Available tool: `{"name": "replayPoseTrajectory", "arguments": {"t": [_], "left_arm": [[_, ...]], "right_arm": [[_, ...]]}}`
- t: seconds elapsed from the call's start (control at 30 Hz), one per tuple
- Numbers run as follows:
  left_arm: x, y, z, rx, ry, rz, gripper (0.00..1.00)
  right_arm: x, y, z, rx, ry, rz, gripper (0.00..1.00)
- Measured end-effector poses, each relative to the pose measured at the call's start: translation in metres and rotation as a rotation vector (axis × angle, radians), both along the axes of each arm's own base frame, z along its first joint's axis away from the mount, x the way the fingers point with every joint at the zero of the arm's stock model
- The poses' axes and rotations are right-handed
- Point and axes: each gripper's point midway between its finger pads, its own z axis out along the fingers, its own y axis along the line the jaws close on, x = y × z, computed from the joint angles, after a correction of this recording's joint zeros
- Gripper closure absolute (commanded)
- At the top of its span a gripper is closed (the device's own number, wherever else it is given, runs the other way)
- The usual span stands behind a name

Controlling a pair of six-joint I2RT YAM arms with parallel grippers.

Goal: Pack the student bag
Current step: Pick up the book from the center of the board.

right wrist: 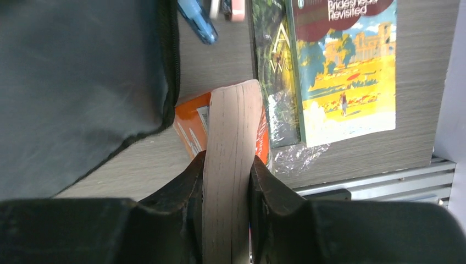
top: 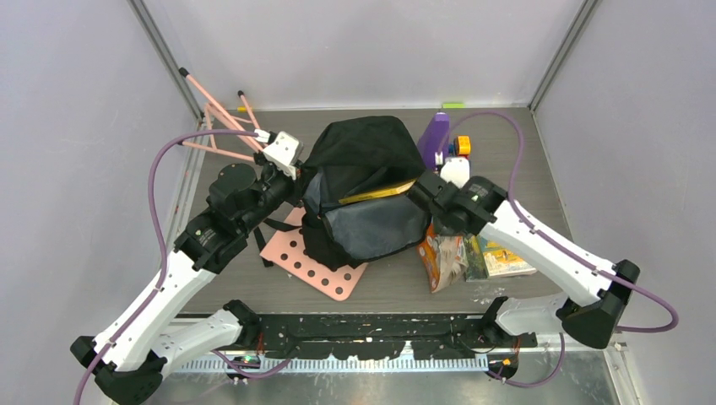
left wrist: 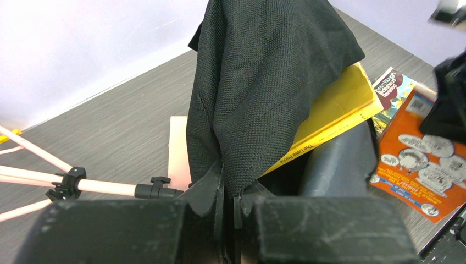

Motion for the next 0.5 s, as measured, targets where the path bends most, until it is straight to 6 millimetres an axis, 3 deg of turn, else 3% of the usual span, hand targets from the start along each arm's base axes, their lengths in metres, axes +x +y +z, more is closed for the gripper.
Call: {"name": "replayPoseTrajectory", "arguments": {"t": [0.07,0.3,0.5], "left_arm": [[0.0,0.0,0.0,0.0,0.0,0.0,1.0],[0.004,0.001,0.001,0.014,0.029,0.023,1.0],[0.01,-0.003,0.006,0.023,0.091,0.039,1.0]], "right_arm": [[0.005,0.006,0.03,0.023,-0.027,0.02,0.99],[0.012,0.016,0.161,0.214,-0.242,0.163,0.99],[-0.001,0.013,0.228,0.289,-0.367,0.338,0.99]]}}
